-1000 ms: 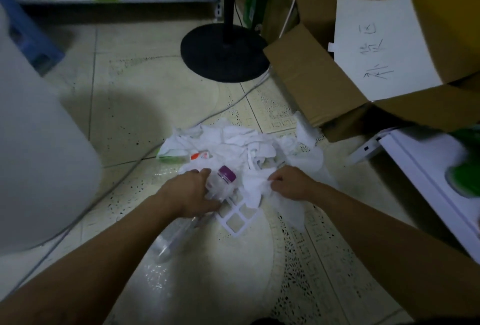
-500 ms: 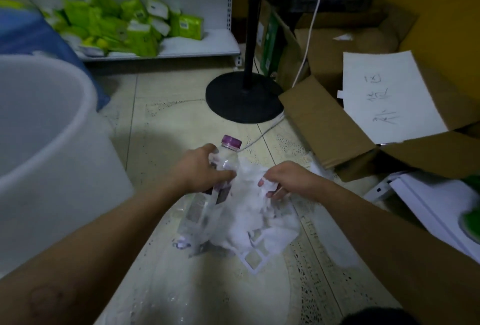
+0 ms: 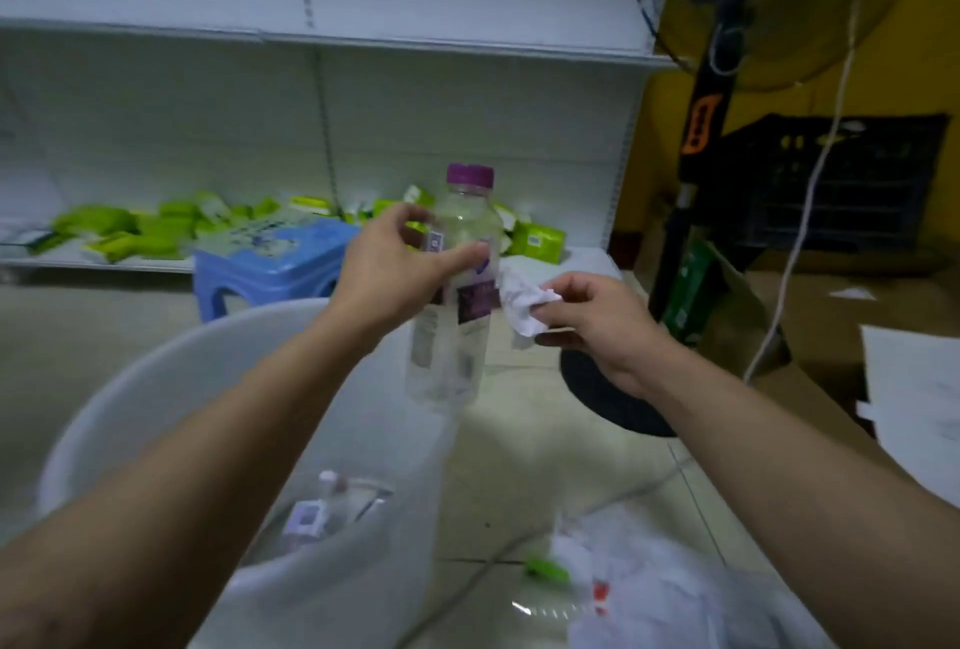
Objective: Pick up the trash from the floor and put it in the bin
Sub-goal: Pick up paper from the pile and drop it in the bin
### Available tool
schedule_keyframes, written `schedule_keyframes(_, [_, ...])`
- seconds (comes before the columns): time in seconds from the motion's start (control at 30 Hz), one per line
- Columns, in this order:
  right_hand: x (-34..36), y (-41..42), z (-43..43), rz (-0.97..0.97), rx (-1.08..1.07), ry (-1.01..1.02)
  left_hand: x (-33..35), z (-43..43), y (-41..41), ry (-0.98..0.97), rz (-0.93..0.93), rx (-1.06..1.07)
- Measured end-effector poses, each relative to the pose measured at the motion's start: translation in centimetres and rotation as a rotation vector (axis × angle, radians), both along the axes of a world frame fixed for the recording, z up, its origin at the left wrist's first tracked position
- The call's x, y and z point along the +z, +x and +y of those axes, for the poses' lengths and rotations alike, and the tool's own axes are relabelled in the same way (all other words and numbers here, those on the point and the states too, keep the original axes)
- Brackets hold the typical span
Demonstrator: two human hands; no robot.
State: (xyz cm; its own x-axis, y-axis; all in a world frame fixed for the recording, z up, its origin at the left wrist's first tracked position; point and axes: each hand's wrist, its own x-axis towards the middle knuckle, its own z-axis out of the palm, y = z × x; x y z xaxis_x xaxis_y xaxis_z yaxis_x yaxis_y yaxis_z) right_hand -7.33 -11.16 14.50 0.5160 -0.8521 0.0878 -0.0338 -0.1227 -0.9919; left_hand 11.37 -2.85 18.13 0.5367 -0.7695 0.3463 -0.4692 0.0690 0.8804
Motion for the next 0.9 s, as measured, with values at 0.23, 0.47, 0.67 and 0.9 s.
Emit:
schedule_keyframes(0.23, [-1.5, 11.7, 5.3, 0.474, 0.292, -0.414, -2.9, 5.4, 10.0, 0.196, -0.263, 0.288])
schedule_keyframes(0.47, [-3.0, 9.2, 5.1, 0.88, 0.266, -0.659, -9.0, 5.4, 7.2, 0.408, -0.485, 0.095])
schedule_keyframes(0.67, [-3.2, 1.3, 2.7, 0.833, 0.253, -0.613, -7.3, 1.2, -1.4, 0.306, -0.61, -0.093])
schedule_keyframes(0.9, [-7.2, -16.5, 0.1, 0.859, -0.038, -0.442, -11.3, -2.2, -11.9, 0.327, -0.728, -0.397])
